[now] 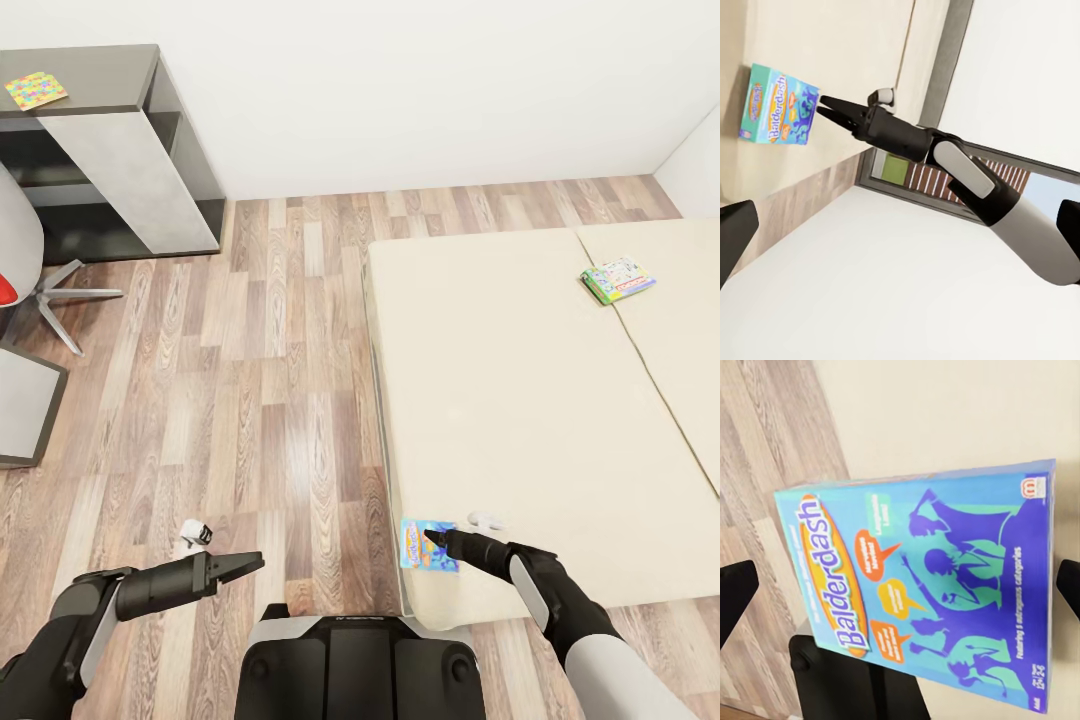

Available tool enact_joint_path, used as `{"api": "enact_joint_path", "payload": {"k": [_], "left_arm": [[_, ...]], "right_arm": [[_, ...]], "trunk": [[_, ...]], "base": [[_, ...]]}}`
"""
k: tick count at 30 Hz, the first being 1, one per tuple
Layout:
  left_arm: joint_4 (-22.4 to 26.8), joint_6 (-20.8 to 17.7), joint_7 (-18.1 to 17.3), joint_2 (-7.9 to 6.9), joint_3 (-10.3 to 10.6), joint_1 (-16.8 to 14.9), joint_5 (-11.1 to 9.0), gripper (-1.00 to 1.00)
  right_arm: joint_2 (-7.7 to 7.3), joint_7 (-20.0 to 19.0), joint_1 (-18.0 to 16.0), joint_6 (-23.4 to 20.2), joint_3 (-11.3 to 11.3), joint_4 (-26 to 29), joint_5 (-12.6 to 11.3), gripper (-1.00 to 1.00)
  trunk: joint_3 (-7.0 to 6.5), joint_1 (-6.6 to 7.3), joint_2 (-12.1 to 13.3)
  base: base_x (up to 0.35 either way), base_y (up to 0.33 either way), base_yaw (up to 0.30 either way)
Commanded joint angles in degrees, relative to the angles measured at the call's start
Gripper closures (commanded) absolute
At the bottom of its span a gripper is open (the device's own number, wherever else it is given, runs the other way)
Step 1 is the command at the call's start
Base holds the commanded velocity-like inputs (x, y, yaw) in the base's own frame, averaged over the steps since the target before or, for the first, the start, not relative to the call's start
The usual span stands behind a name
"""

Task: Put all the toys in the child's room - the three board games (two on the bed and one on the table), the two jigsaw puzzles on the table, and the tennis ball on the table - inside the toy box on the table in the child's room.

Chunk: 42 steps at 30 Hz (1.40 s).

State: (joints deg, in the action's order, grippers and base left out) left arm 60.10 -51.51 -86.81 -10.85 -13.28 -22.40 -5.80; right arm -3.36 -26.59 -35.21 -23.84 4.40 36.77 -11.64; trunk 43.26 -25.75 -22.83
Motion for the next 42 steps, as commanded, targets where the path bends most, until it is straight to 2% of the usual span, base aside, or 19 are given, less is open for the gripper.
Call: {"api": "enact_joint_path", "payload": {"k": [1,42], "left_arm": [[0.0,-0.6,-0.2,0.01,0.0,0.0,0.0,-1.00],[0.0,-0.6,-0.2,0.21,0.1,0.0,0.0,-1.00]], "right_arm": [[0.02,-0.1,0.0,-0.5,0.1,0.1,-0.4,-1.00],[-0.24,-0.3,0.0,-0.5,0.1,0.1,-0.3,-1.00]], "trunk": [[0.06,-0.03,-0.1],[0.06,-0.03,-0.1]], "base": [[0.000,0.000,0.000],[0.000,0.000,0.000]]}}
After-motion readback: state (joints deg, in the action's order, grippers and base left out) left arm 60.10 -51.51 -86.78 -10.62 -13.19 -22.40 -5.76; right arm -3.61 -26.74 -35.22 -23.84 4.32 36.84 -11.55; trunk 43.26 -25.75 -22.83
